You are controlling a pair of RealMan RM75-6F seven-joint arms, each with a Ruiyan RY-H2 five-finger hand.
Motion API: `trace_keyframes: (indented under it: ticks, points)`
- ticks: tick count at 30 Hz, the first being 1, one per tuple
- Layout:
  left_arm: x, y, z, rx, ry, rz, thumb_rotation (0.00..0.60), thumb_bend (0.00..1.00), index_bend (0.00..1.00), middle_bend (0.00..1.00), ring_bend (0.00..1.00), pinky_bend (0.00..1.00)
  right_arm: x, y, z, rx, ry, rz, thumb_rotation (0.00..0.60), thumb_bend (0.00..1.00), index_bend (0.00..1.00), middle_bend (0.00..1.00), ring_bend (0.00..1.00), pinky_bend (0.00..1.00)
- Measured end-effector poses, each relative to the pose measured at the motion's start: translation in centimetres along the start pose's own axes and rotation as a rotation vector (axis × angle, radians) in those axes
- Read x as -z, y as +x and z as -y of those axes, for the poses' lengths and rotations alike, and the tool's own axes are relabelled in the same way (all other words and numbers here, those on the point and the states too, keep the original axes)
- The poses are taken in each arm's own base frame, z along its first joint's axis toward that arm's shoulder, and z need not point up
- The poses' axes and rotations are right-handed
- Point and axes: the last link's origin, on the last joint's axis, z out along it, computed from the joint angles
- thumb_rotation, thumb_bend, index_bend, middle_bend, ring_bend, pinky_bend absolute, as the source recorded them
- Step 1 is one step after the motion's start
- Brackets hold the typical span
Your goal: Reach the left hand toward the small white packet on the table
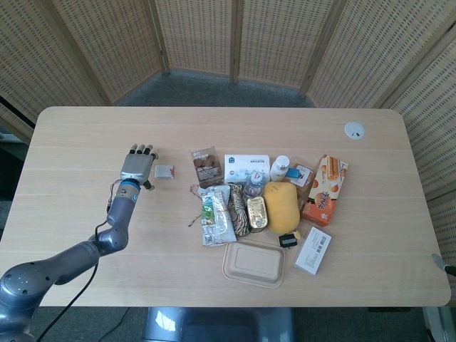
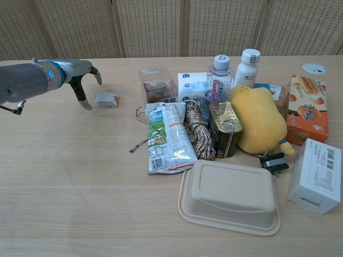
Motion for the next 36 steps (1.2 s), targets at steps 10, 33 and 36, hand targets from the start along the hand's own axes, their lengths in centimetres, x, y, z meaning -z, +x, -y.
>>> trace_keyframes:
  ticks: [10, 33, 36]
  points:
    - [-1.4, -1.0, -1.9, -0.009, -0.017, 0.039, 0.6, 0.18, 0.36, 0.0, 0.0, 0.0, 1.0, 0.7, -0.9, -0.005, -0.039, -0.019, 0.548, 0.0, 0.0, 0.0, 0.0, 0.0]
    - [-0.5, 1.1, -1.8, 0.064, -0.05, -0.046, 0.6, 0.18, 0.62, 0.0, 0.0, 0.0, 0.5, 0.2, -1.0, -0.043, -0.013, -0.004, 0.546, 0.0, 0.0, 0.0, 0.0, 0.0]
    - [0.3, 2.3, -1.8, 0.08, -0.078, -0.077, 0.6, 0.18, 0.62, 0.0, 0.0, 0.0, 0.2, -0.4, -0.6, -0.053, 0.006, 0.011, 0.548, 0.0, 0.0, 0.0, 0.0, 0.0]
